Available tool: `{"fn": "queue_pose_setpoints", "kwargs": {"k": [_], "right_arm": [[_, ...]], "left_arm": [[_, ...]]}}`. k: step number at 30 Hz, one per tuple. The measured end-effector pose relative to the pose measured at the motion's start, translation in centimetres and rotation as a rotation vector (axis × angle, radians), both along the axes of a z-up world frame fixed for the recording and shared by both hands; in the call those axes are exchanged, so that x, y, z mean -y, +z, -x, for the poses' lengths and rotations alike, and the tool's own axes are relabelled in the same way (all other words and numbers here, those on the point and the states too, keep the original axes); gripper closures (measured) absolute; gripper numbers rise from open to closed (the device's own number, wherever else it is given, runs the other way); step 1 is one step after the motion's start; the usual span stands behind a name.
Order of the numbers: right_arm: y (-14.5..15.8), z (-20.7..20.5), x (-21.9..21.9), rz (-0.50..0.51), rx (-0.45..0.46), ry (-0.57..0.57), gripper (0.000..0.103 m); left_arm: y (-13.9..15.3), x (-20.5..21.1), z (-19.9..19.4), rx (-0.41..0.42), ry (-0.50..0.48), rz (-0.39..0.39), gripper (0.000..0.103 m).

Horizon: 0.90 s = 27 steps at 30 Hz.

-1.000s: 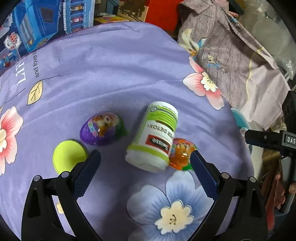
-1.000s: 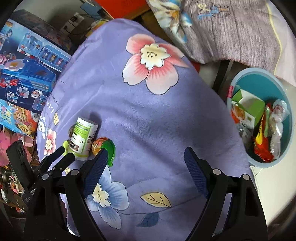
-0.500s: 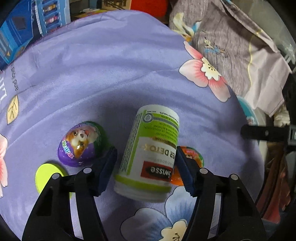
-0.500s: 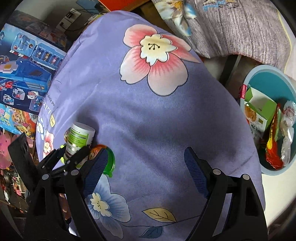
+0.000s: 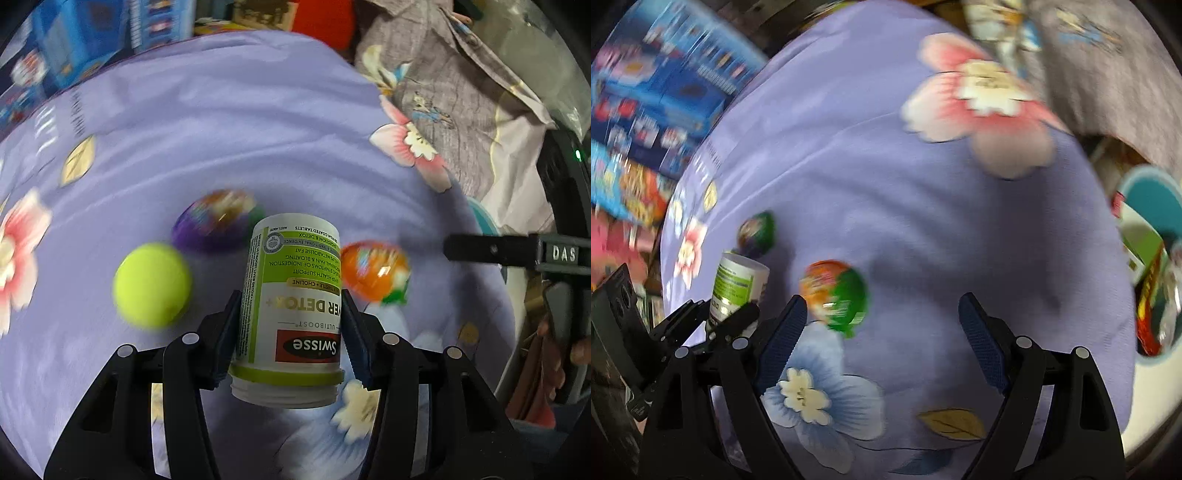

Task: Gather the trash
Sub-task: 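Grasp the orange-green egg capsule with the right tool while the left tool holds the bottle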

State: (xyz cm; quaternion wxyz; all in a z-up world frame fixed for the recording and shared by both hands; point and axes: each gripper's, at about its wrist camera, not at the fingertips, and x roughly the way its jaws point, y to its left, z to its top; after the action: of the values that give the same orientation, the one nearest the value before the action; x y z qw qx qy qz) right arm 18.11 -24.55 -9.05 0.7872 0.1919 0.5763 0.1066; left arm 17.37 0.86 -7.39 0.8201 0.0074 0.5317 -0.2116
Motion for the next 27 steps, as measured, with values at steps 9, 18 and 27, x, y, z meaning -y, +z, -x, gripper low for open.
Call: {"fn": "queue_pose_setpoints", "kwargs": {"k": [9,18,27], "right_arm": [[-1.3,-1.4,-6.7,0.153,0.039,0.139,0.023],[-2.0,-0.4,-8.8,0.392,0.122,0.21,0.048],[0.6,0.8,-4.7,0.231,0.141,0.119,0.048]], "left_arm": [[-1.4,-4.6,2.1,-0.016,0.074,-0.017,0.043],[-1.7,-5.3,2.5,-0.009,0.076,-0.002,0.031],[-1.7,-4.0,2.8,0.01,0.068,-0.046,0.032]]}}
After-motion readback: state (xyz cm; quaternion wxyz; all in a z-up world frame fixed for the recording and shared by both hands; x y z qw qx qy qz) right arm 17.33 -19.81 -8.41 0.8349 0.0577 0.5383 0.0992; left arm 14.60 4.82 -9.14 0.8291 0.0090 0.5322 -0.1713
